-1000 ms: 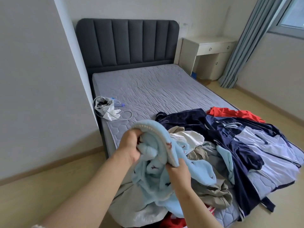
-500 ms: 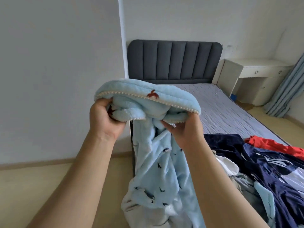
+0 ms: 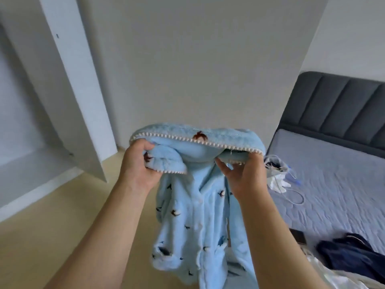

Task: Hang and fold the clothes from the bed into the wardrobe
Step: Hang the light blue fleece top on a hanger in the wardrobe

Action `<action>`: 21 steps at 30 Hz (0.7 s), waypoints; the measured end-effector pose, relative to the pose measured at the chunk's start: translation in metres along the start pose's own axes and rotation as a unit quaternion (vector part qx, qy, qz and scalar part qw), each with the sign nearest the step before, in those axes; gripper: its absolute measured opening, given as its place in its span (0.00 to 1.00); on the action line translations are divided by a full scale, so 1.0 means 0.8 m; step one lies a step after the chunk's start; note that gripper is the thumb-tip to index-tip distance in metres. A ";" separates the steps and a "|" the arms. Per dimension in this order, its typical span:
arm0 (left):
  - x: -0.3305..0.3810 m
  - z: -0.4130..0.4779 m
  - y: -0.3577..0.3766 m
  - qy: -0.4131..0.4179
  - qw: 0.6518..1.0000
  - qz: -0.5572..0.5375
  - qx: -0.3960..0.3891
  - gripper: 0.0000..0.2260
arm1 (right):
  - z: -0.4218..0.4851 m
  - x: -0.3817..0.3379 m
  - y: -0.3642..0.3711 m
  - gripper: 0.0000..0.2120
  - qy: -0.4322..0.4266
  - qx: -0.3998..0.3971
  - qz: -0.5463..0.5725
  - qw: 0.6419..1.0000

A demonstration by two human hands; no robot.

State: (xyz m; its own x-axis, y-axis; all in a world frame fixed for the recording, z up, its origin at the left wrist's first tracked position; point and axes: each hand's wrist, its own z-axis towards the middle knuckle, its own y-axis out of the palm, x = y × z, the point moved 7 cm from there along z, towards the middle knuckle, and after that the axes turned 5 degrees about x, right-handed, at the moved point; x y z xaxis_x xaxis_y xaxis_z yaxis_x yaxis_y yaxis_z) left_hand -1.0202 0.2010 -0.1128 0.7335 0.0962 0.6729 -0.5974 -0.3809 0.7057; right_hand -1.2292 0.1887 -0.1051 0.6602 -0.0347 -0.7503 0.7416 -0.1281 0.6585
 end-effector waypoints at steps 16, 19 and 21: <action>0.189 0.007 -0.276 0.108 0.983 0.027 0.148 0.14 | -0.007 0.281 0.187 0.09 0.199 -0.117 -0.109 0.967; 0.240 0.020 -0.325 0.120 0.974 0.011 0.191 0.12 | -0.009 0.341 0.238 0.16 0.216 -0.123 -0.131 0.960; 0.281 0.023 -0.347 0.125 0.975 -0.005 0.185 0.14 | -0.021 0.375 0.283 0.21 0.197 -0.160 -0.181 0.950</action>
State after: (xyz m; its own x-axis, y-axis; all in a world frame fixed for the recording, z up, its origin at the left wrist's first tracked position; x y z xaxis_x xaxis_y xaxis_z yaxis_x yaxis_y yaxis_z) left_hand -0.6837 0.3110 -0.1613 0.6093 0.3053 0.7318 -0.3992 -0.6793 0.6158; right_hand -0.8614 0.1659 -0.1805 0.3018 0.3362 -0.8921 0.8847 0.2499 0.3935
